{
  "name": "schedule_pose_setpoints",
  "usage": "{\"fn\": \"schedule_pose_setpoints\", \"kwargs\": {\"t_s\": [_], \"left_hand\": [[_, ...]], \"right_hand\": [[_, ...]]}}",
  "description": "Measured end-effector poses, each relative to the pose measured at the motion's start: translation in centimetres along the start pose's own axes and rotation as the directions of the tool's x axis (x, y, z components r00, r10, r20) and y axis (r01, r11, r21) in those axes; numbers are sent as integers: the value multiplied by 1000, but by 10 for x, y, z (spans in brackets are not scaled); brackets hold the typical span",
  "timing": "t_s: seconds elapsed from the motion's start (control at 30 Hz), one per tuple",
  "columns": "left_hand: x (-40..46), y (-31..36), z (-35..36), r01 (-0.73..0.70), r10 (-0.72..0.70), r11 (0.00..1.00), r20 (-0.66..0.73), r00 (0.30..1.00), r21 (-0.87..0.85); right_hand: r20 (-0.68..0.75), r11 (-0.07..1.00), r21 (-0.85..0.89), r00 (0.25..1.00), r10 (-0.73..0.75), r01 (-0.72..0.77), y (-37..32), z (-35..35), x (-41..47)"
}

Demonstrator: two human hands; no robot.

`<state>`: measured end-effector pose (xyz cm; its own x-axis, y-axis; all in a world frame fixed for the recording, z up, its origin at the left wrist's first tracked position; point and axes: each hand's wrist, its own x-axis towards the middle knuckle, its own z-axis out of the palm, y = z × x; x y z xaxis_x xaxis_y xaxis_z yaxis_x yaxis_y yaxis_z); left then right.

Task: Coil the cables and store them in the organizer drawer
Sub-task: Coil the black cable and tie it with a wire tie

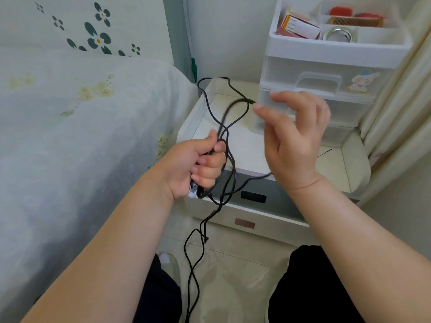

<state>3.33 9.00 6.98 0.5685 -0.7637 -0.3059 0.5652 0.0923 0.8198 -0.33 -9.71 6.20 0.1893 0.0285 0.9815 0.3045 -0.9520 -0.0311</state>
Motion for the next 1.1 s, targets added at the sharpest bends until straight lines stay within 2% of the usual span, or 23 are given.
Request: {"fn": "schedule_pose_setpoints", "kwargs": {"t_s": [0.07,0.13,0.2,0.23,0.33,0.43,0.5,0.6,0.7,0.77,0.8,0.87,0.9,0.97,1.1], "left_hand": [[4,3,-6,-16,8,998,-143,990,-56],[5,4,-11,-17,9,999,-217,976,-35],[4,2,-10,35,-33,999,-185,982,7],[3,1,-8,72,-67,997,-143,987,31],[-5,2,-5,157,-159,984,13,987,79],[-14,6,-8,183,-196,979,174,965,92],[-17,7,-10,192,-206,978,295,933,76],[-20,5,-9,204,-177,979,495,851,0],[-22,2,-5,241,-126,965,624,771,-103],[-25,3,-4,264,-98,952,662,743,-155],[-26,3,-6,260,-87,951,666,741,-166],[-26,5,-10,207,-72,969,642,764,-138],[-26,5,-12,173,-66,979,622,781,-112],[-27,6,-15,133,-51,986,591,805,-96],[-34,14,-21,175,-1,957,598,801,-233]], "right_hand": [[66,972,227,994,-82,65,-24,-1,-6],[287,899,430,957,-53,-80,-52,-2,-16],[486,895,379,874,23,-234,-59,4,-25],[517,924,311,856,33,-224,-53,9,-27],[504,997,76,864,-14,-28,-25,23,-27],[412,994,-84,911,-31,72,-11,32,-33],[329,992,-78,942,-64,95,-10,34,-37],[185,997,29,980,-70,65,-8,33,-33],[142,989,147,990,-18,-3,-9,30,-27],[155,961,250,985,78,-115,-10,28,-24],[167,926,305,970,179,-223,-10,26,-21],[205,807,358,883,423,-470,-9,22,-12],[220,771,336,842,493,-540,-7,20,-8],[259,784,291,834,488,-549,-4,16,-4],[385,929,209,899,208,-304,-6,10,-7]]}}
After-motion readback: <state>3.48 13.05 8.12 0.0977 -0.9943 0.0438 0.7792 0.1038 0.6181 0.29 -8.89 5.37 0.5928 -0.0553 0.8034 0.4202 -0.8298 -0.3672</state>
